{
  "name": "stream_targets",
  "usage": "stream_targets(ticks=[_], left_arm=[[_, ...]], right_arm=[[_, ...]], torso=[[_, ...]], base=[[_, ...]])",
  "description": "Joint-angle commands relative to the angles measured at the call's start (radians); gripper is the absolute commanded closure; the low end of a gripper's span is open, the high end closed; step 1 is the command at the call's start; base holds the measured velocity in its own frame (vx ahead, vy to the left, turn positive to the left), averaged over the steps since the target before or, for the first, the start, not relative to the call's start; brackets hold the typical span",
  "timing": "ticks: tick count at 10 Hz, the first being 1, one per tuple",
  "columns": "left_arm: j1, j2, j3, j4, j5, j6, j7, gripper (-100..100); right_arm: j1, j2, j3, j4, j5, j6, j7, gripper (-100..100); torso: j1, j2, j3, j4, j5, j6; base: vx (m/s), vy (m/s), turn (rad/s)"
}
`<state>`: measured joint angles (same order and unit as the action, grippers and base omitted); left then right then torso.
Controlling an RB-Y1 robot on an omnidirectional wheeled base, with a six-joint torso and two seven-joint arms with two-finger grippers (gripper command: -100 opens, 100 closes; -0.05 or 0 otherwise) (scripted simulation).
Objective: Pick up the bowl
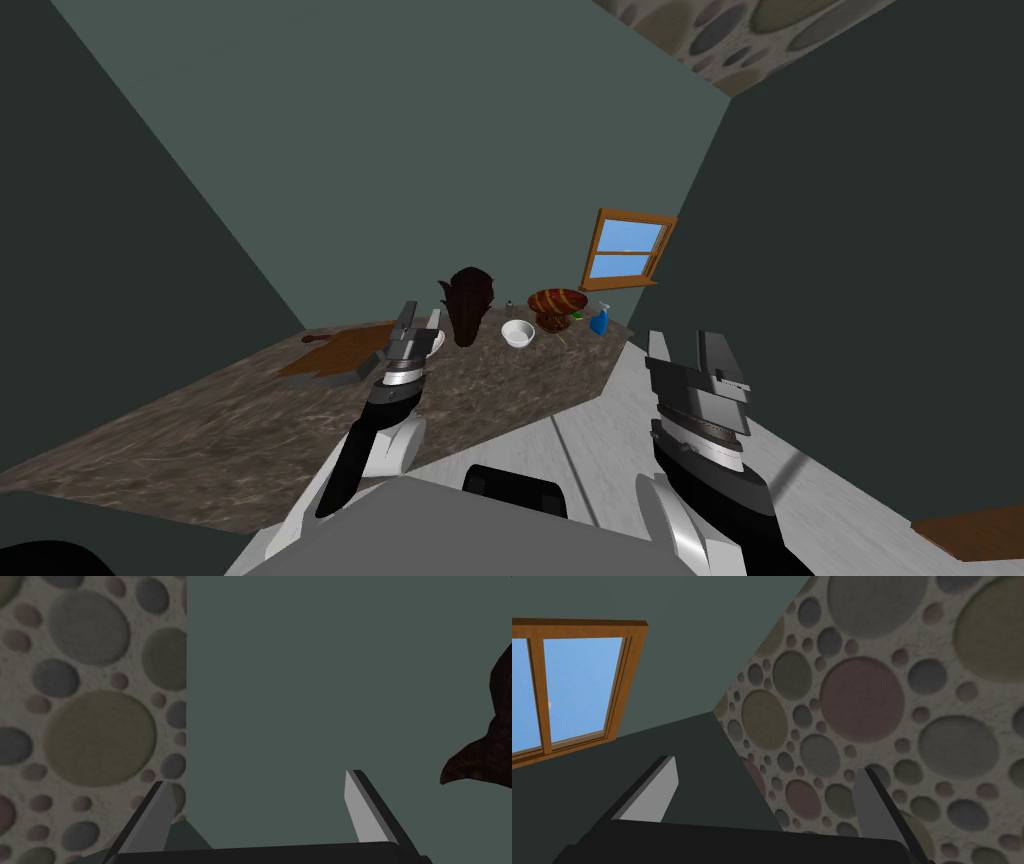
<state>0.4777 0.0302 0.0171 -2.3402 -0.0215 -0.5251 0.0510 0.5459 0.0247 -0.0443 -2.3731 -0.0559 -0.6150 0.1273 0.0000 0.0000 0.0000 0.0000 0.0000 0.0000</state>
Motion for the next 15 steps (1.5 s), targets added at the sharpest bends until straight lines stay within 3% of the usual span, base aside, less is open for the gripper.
stream_targets(ticks=[1, 15], left_arm=[[-0.008, 0.013, -0.002, -0.001, 0.005, 0.037, 0.009, -100], [-0.127, 0.091, 0.000, -0.024, 0.055, 0.406, 0.093, -100]], right_arm=[[0.000, 0.000, 0.000, 0.000, 0.000, 0.000, 0.000, 0], [0.000, 0.000, 0.000, 0.000, 0.000, 0.000, 0.000, 0]], torso=[[0.000, 0.000, 0.000, 0.000, 0.000, 0.000], [-0.003, -0.001, -0.001, 0.000, -0.001, 0.000]], base=[[0.003, -0.022, -0.031], [0.019, -0.041, -0.039]])
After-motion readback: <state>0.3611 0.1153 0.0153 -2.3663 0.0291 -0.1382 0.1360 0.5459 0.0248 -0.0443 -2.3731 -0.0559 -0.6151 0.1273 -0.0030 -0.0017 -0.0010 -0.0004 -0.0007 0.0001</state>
